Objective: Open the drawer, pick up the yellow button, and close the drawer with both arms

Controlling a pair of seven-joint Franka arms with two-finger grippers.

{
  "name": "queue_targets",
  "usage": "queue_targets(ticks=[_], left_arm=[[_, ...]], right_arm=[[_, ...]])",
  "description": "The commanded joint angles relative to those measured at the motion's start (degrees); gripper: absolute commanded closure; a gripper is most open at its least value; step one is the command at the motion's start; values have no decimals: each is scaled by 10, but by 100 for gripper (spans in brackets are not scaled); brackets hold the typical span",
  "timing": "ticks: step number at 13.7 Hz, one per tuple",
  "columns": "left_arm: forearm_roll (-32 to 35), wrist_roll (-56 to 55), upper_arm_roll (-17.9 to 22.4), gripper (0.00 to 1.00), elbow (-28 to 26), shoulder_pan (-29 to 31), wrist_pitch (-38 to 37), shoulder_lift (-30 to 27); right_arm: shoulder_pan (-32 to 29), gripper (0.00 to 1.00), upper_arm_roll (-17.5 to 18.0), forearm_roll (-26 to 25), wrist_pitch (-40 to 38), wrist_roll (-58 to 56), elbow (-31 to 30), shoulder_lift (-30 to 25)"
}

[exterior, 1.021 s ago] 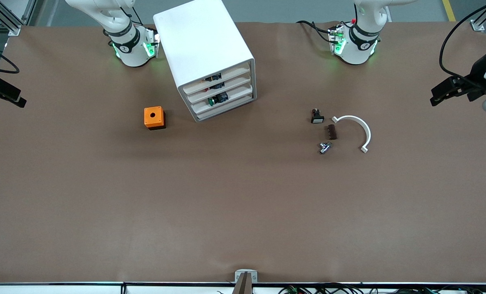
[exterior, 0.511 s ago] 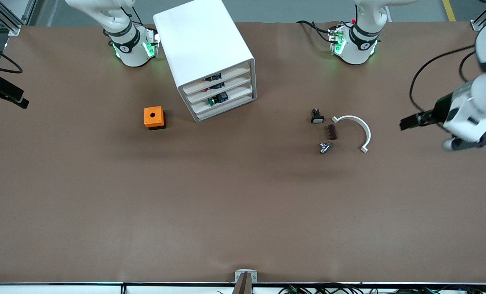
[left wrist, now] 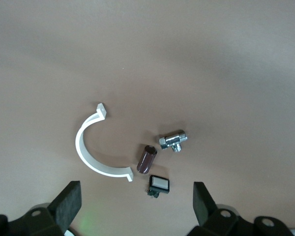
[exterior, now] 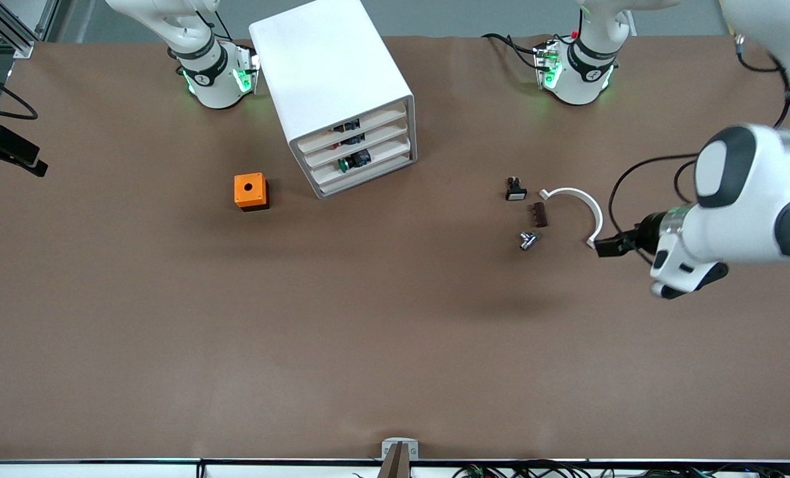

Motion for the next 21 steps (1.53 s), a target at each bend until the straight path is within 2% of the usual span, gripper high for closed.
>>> queue_targets(ticks=[1,6,10,13,16,21], left_arm=[[-7,-52,-2,0,52,-26,-9,51],[-9,-186,-3,0,75,-100,42,113],[-30,-298,-3,0,75,-156,47,121],[-41,-436,-3,0,75,-194,46,121],[-92,-570,-3,0,75,-235,46,124],[-226,-745,-3,0,74,-273,46,139]], right_arm=[[6,0,-5,-6,3,-5,-6,-7],[5,0,-5,-7,3,-5,-10,-7],[5,0,-5,-7,9,-5,-17,-8],[5,0,-5,-7,10,-5,-18,-8],[6,0,-5,-8,15,-4,-21,-8],[5,0,-4,-7,34,-3,-25,-7]])
